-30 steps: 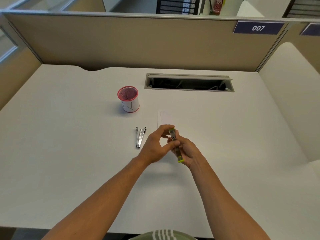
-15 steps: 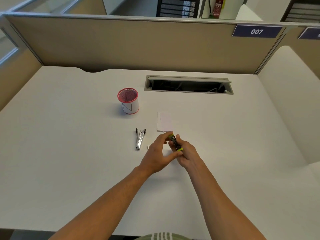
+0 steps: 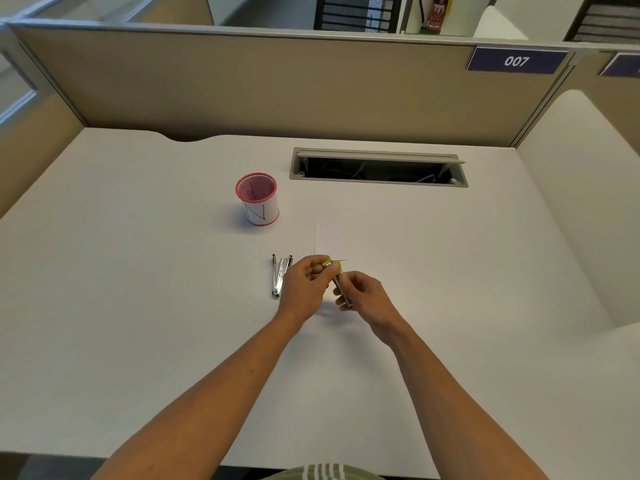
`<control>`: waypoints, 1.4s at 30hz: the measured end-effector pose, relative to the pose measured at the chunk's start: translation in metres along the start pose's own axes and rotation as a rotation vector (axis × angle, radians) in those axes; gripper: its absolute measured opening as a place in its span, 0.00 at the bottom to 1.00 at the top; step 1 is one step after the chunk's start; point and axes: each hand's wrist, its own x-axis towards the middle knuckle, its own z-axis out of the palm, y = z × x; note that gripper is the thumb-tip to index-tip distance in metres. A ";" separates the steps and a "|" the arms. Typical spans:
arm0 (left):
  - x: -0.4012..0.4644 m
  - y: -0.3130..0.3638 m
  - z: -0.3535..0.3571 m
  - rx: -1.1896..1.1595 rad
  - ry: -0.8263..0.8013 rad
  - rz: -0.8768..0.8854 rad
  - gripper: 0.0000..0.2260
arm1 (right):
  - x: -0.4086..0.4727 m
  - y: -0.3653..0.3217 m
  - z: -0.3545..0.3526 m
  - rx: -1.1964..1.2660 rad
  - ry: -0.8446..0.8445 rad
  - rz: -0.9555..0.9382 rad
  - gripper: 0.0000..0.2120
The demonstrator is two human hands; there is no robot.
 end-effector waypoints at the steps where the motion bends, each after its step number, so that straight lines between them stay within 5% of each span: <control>1: 0.000 0.000 0.000 0.001 -0.012 -0.004 0.11 | 0.000 0.001 0.000 -0.004 0.002 -0.013 0.15; 42: 0.007 0.002 0.004 0.043 -0.049 0.016 0.05 | 0.006 0.000 0.003 0.088 0.078 0.011 0.10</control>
